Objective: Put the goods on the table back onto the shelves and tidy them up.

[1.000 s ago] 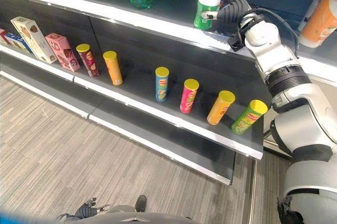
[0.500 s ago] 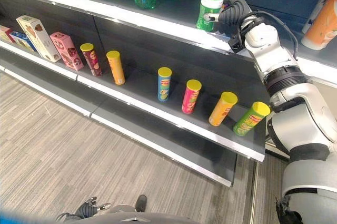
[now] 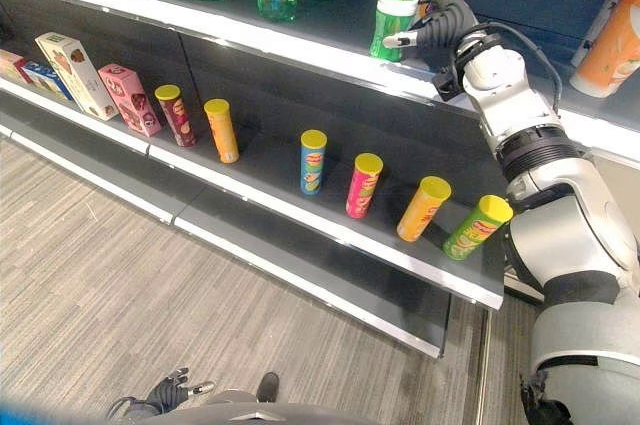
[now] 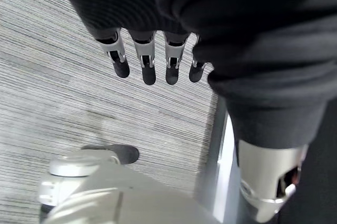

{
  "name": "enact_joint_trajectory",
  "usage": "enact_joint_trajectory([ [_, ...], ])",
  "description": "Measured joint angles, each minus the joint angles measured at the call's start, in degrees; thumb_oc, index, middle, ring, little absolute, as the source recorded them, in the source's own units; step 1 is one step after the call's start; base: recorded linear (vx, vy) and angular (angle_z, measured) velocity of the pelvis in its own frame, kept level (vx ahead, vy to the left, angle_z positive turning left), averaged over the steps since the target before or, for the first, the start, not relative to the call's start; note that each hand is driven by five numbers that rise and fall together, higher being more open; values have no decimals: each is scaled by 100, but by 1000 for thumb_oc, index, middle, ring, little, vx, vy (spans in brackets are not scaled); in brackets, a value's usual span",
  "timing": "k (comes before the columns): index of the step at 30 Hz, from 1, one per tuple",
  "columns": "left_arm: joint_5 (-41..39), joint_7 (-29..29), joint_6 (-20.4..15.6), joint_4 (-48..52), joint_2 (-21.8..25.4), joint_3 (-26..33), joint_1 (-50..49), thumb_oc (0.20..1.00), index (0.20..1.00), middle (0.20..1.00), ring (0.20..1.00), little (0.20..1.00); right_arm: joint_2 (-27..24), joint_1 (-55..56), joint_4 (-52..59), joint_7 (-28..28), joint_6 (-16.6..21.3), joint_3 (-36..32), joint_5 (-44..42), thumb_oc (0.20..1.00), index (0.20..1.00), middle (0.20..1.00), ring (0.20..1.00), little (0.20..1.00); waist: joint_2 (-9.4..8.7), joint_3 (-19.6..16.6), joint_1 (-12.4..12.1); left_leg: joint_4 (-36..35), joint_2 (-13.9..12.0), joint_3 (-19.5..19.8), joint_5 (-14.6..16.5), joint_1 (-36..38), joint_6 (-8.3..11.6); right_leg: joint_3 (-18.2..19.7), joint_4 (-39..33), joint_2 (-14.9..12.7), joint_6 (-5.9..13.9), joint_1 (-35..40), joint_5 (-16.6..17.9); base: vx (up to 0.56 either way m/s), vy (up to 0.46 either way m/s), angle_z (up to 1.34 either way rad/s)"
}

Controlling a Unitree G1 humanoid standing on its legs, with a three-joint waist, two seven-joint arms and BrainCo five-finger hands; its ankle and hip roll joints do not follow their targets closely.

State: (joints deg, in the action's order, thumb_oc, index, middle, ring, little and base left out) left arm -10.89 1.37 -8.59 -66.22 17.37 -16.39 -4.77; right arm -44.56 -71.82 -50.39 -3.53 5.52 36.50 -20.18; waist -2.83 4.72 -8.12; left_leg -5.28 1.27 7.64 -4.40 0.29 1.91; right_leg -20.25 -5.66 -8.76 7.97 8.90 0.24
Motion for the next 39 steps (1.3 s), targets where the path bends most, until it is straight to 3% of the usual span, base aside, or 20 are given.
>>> enact_joint_trajectory([
  [7, 1, -4, 3, 3, 71, 1, 16, 1000, 1000, 1000, 1000, 1000, -42, -96, 70, 57, -3, 4, 1, 1000, 1000, 1000, 1000, 1000, 5, -1, 3, -1, 2, -2, 2, 0, 2, 1, 0, -2, -2, 6, -1, 0, 0, 0],
  [12, 1, 0, 10, -2, 78, 89, -7, 1000, 1000, 1000, 1000, 1000, -484, -261, 1036, 221, 100, 1, 1, 1000, 1000, 1000, 1000, 1000, 11, -1, 29, 0, 0, -36, -1, 23, -1, 30, 0, -6, 0, -10, -3, -1, 8, -2],
  [16, 1, 27, 50, -22, 74, 316, -14, 1000, 1000, 1000, 1000, 1000, -904, -228, 2432, 507, 231, -121, 56, 1000, 1000, 1000, 1000, 1000, 8, 1, 269, 0, 0, -115, 3, 48, 2, 130, 1, -22, -3, -57, 2, -8, 42, -10],
  [20, 43, 80, 52, -50, 39, 558, -33, 1000, 1000, 1000, 1000, 1000, -956, 700, 4793, 801, 484, -1017, 463, 1000, 1000, 1000, 1000, 1000, 20, 4, 572, -5, -35, -444, 53, 114, 30, 484, -4, -32, -10, -135, 47, 2, 52, -45],
  [22, 98, 104, 83, -81, -6, 613, 76, 1000, 1000, 1000, 1000, 1000, -932, 1169, 5589, 801, 650, -1228, 839, 1000, 1000, 1000, 1000, 1000, 33, -2, 840, -5, -79, -723, 96, 248, 8, 741, -8, -16, -19, -159, 96, -4, 125, -61],
  [25, 114, 159, 130, 39, -143, 663, 150, 1000, 1000, 1000, 1000, 1000, -756, 2236, 6545, 757, 758, -1554, 1209, 1000, 1000, 1000, 1000, 1000, 42, -25, 1026, -5, -137, -1134, 195, 403, -8, 1202, 11, 23, -28, -264, 159, -3, 109, -82],
  [30, 355, 201, 120, 80, -392, 567, 444, 1000, 1000, 1000, 1000, 1000, -649, 3696, 6917, 479, 727, -1806, 1588, 1000, 1000, 1000, 1000, 1000, 105, -67, 1574, -34, -165, -1738, 330, 485, -41, 1793, 21, 57, 12, -555, 288, -8, 168, -69],
  [32, 544, 190, 123, 99, -461, 430, 394, 1000, 1000, 1000, 1000, 1000, -482, 4260, 7251, 392, 717, -2029, 1721, 1000, 1000, 1000, 1000, 1000, 153, -42, 1632, -37, -193, -1938, 313, 497, -73, 1977, 202, 73, 70, -742, 264, -47, 141, -62],
  [33, 615, 185, 136, 75, -546, 395, 378, 1000, 1000, 1000, 1000, 1000, -627, 4426, 7275, 302, 719, -2035, 1953, 1000, 1000, 1000, 1000, 1000, 171, -36, 1850, -39, -166, -2137, 331, 495, -93, 2197, 230, 79, 58, -858, 341, -124, 144, -85],
  [35, 726, 189, 136, 84, -542, 315, 395, 1000, 1000, 1000, 1000, 1000, -596, 4443, 7259, 303, 702, -2008, 2036, 1000, 1000, 1000, 1000, 1000, 118, 14, 1944, -38, -172, -2378, 335, 501, -117, 2424, 378, 147, 87, -1052, 423, -110, 81, -87],
  [36, 770, 188, 127, 84, -510, 327, 508, 1000, 1000, 1000, 1000, 1000, -585, 4420, 7255, 309, 694, -1989, 2100, 1000, 1000, 1000, 1000, 1000, 46, 168, 2002, -33, -201, -2726, 336, 534, -139, 2603, 455, 160, 182, -1209, 570, -79, 41, -162],
  [37, 843, 179, 127, 178, -333, 262, 647, 1000, 1000, 1000, 1000, 1000, -584, 4401, 7235, 309, 690, -1983, 2263, 1000, 1000, 1000, 1000, 1000, -142, 354, 1965, -43, -291, -3250, 374, 659, -166, 2217, 264, 227, 469, -1356, 930, -134, 14, -194],
  [38, 924, 178, 126, 136, -225, 267, 666, 1000, 1000, 1000, 1000, 1000, -616, 4410, 7227, 311, 695, -2021, 2264, 1000, 1000, 1000, 1000, 1000, -207, 426, 1963, -44, -319, -3510, 378, 694, -179, 1879, 163, 151, 554, -1354, 874, -104, -48, -159],
  [39, 951, 176, 150, 124, -184, 328, 757, 1000, 1000, 1000, 1000, 1000, -653, 4410, 7229, 319, 694, -2086, 2265, 1000, 1000, 1000, 1000, 1000, -247, 440, 2033, -43, -384, -3641, 436, 675, -278, 1607, 277, 44, 454, -1393, 821, -132, -79, -82],
])
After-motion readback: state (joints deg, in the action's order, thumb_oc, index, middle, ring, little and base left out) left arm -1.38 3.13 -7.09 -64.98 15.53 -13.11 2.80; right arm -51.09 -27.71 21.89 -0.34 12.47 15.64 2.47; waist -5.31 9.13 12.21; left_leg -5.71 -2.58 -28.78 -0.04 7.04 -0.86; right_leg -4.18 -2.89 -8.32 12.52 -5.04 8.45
